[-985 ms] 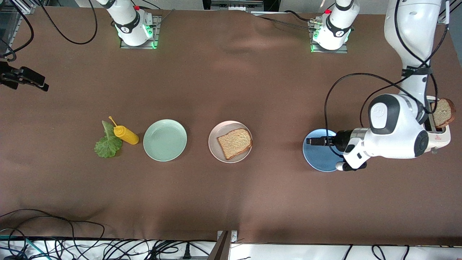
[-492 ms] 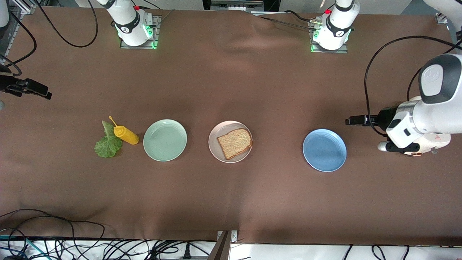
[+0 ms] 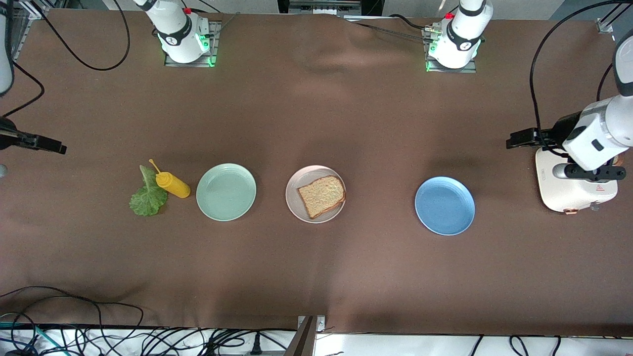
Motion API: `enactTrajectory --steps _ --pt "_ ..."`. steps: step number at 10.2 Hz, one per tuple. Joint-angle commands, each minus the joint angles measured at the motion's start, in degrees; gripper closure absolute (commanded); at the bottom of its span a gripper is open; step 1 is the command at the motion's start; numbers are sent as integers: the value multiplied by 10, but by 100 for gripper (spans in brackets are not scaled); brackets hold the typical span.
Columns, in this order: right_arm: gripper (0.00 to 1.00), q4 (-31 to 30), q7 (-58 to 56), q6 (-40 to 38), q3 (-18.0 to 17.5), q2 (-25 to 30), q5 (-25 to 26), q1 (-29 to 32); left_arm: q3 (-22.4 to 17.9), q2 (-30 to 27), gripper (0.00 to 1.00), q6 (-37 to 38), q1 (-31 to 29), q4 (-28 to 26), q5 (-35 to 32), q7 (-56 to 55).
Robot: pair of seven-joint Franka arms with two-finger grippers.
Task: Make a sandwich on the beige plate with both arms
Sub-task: 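Release the bread and raise the left gripper back toward the toaster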
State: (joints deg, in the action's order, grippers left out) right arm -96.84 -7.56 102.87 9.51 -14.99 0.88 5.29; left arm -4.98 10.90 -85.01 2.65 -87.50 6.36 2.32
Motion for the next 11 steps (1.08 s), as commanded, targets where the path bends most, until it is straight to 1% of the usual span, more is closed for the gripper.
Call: enactTrajectory --steps 1,2,3,4,5,6,8,10,11 --pt "0 15 -10 54 -10 -80 6 -27 9 -52 0 -3 -11 -46 -32 30" --pt "0 12 -11 78 -11 -108 10 -29 10 -66 0 -3 -11 -56 -42 30" --pt "0 12 -11 93 -12 -124 9 -34 22 -76 0 -6 -19 -70 -62 30" --pt "0 10 -10 108 -14 -143 4 -40 63 -78 0 -11 -53 -73 -71 30" --pt "0 2 -10 126 -26 -153 4 -46 99 -80 0 -12 -90 -78 -73 30" --pt "0 -9 -8 139 -29 -159 4 -48 107 -81 0 -10 -96 -77 -74 30" --pt "0 -40 -6 156 -30 -160 4 -52 106 -83 0 -7 -93 -79 -73 31" --pt "0 -72 0 196 -42 -167 3 -63 105 -83 0 -6 -92 -79 -73 31" --pt "2 -74 -1 197 -42 -176 3 -69 103 -84 0 -6 -85 -80 -74 31"
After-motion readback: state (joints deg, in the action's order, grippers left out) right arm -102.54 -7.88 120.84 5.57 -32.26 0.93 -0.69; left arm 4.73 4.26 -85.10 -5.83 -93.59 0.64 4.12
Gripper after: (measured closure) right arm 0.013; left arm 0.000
